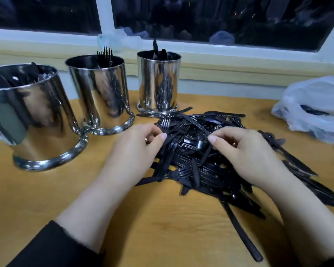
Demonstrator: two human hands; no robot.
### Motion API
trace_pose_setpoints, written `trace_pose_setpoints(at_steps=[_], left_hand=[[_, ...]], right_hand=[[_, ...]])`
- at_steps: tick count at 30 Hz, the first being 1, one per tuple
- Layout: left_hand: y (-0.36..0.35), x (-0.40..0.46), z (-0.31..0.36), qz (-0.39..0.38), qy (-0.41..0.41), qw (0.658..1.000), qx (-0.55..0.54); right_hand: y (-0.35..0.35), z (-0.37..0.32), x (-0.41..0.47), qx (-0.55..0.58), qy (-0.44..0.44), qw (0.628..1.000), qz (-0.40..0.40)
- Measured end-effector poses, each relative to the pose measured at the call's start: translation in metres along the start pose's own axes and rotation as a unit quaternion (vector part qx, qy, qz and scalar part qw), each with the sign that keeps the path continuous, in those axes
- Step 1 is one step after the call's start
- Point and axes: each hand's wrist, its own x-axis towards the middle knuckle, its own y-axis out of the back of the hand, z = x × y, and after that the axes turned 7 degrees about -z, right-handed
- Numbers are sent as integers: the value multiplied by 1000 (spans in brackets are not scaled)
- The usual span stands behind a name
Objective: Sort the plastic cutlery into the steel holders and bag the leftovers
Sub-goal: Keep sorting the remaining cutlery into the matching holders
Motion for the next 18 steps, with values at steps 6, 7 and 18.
trace_pose_setpoints(at_steps=[6,7,18], left_hand=[[-12,21,4,15,7,990,137],[-16,26,6,0,13,986,167],[-25,39,9,-37,40,970,238]], right_hand=[[-13,1,0,39,-4,999,-1],[-14,2,1,41,-7,999,-7],[-17,6,4,105,-28,994,11]])
